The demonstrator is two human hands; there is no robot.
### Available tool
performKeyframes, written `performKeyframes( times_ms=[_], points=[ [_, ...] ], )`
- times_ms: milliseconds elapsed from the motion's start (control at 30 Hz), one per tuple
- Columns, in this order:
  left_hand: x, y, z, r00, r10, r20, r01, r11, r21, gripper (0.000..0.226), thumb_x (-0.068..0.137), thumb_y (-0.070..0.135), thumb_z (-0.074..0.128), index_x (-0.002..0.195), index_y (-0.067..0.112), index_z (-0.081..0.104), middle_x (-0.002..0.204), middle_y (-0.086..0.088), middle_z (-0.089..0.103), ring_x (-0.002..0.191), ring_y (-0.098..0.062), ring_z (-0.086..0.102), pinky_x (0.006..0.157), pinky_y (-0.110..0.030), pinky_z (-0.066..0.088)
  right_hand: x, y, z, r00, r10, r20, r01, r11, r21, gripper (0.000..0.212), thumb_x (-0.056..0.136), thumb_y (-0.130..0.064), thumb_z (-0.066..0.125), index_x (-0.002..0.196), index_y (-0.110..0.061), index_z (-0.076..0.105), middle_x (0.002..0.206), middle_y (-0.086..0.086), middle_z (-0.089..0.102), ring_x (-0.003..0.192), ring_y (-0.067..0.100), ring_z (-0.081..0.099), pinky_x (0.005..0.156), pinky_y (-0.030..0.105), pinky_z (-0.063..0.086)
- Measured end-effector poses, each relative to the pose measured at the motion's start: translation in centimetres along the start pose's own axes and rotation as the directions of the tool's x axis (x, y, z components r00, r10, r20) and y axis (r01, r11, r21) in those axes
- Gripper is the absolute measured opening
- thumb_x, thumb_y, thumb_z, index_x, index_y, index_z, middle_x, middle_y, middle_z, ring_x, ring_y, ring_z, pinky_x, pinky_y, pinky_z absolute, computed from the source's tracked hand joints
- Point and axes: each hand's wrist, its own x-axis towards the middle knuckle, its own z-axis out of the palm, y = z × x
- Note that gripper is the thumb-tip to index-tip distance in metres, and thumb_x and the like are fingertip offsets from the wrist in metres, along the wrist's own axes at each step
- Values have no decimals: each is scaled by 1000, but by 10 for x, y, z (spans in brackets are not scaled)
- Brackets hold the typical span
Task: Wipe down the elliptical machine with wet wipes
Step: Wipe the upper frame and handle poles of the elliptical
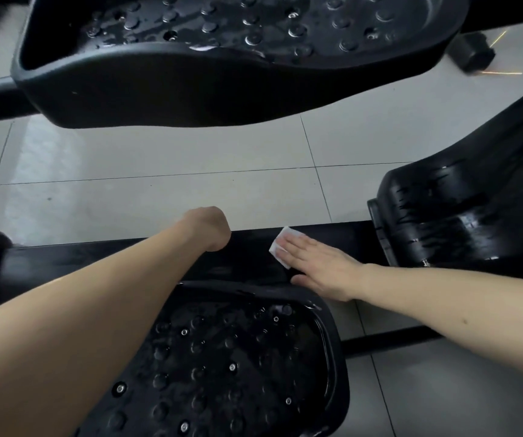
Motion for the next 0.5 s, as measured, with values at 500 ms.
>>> performKeyframes(
  times_ms=[500],
  points=[
    [-3,-1,1,999,43,10,-43,998,-43,24,93,-3,40,73,8,46,76,-6,50,65,-20,48,67,-31,42,-10,13,8,983,-176,-46,171,981,-91,66,107,-41,28,165,-21,5,172,7,-1,158,24,-9,129,45,5]
  ],
)
